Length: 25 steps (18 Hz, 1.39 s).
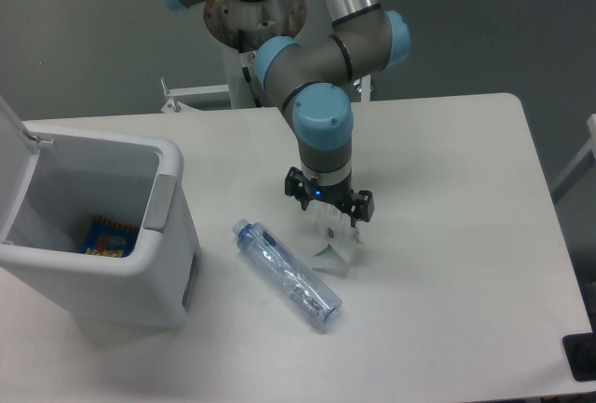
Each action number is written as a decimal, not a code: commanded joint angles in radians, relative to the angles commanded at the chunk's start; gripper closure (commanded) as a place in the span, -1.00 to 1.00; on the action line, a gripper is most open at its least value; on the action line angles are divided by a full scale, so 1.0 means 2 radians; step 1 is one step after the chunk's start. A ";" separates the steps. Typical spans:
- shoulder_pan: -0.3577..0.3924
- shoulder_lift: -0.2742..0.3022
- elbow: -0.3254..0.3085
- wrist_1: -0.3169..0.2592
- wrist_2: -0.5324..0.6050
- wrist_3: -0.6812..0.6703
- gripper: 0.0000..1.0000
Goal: Place the trash in the trash can
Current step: 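Lower the gripper and close it on the crumpled white wrapper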
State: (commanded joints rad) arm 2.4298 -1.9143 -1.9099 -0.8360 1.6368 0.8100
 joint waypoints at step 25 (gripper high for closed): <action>0.034 -0.001 0.066 0.002 -0.075 -0.110 1.00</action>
State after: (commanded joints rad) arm 2.4973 -1.9160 -1.7780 -0.8330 1.4864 0.5907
